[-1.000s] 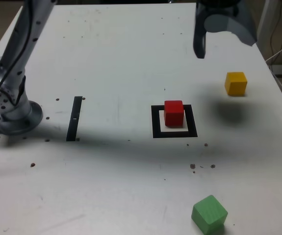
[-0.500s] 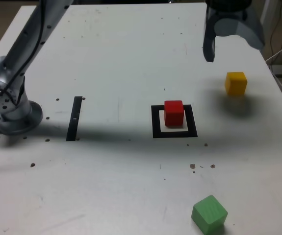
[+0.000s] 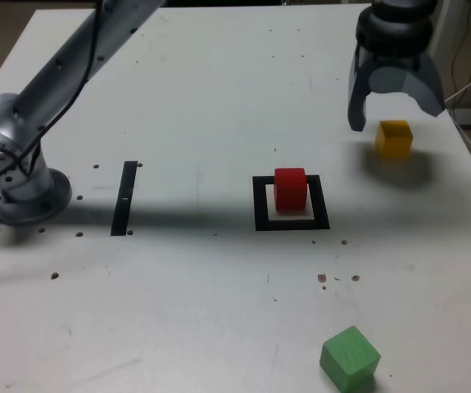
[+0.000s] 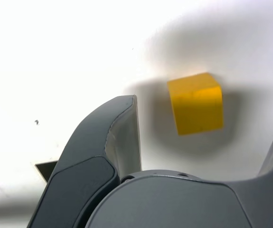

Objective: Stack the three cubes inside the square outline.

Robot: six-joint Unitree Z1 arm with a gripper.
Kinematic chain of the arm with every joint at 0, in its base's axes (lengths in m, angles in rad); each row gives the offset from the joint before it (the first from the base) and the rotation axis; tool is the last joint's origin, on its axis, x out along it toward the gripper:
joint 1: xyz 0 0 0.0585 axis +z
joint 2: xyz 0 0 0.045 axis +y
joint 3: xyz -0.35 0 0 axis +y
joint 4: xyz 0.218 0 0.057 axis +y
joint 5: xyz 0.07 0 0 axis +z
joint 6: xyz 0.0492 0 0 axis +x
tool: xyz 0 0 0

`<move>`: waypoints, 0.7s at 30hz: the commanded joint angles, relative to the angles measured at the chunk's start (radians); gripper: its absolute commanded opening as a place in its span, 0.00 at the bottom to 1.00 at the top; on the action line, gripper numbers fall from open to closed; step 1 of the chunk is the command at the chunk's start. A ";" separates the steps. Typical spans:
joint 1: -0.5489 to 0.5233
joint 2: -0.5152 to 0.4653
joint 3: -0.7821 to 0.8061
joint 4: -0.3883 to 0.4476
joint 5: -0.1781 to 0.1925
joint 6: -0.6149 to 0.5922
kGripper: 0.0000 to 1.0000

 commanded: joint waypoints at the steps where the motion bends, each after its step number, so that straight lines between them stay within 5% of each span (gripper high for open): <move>1: 0.007 0.024 -0.005 -0.008 0.004 0.001 0.94; 14: 0.013 0.070 -0.003 -0.010 -0.012 0.002 0.80; 21: 0.011 0.076 -0.015 -0.039 -0.013 0.003 0.49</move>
